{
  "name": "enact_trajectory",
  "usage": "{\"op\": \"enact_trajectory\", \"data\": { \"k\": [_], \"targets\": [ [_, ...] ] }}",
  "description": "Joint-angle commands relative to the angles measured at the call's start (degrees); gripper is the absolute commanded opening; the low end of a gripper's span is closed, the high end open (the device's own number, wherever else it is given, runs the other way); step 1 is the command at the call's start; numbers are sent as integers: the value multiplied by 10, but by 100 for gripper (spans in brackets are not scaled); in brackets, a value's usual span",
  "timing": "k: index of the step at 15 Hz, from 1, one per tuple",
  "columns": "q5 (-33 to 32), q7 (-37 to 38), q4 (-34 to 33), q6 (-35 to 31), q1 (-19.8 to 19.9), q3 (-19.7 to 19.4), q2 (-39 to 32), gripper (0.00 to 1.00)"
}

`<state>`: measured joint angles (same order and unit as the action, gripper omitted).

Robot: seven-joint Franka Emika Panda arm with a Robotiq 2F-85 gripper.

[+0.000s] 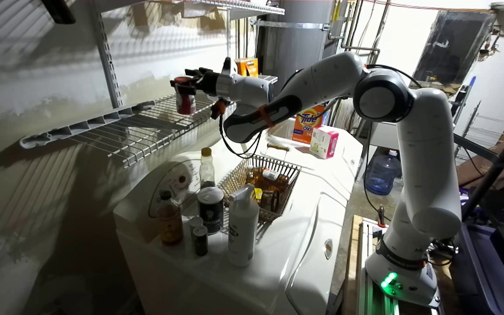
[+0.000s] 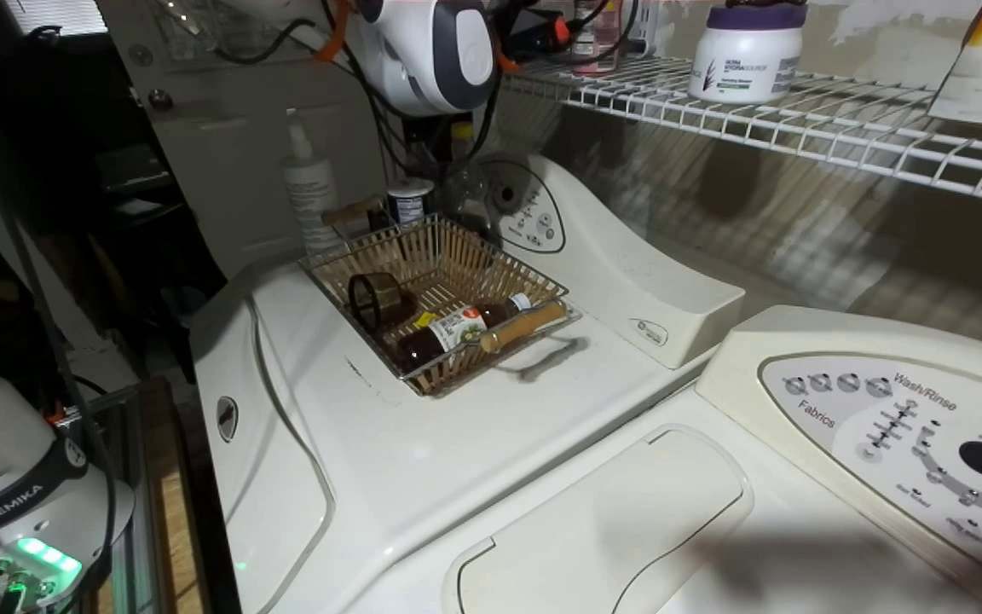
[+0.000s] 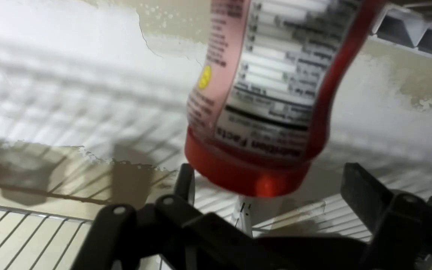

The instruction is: Place the red container on the bottom shelf upright.

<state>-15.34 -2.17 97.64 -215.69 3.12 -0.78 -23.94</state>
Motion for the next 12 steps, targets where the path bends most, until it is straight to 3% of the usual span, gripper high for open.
{"op": "enact_trajectory", "data": {
  "k": [1, 7, 12],
  "targets": [
    [-3, -28, 30, 53, -11, -6, 52, 100],
    [48, -110, 43, 241, -85, -85, 125, 100],
    [13, -72, 37, 376, -125, -106, 173, 100]
  ]
}}
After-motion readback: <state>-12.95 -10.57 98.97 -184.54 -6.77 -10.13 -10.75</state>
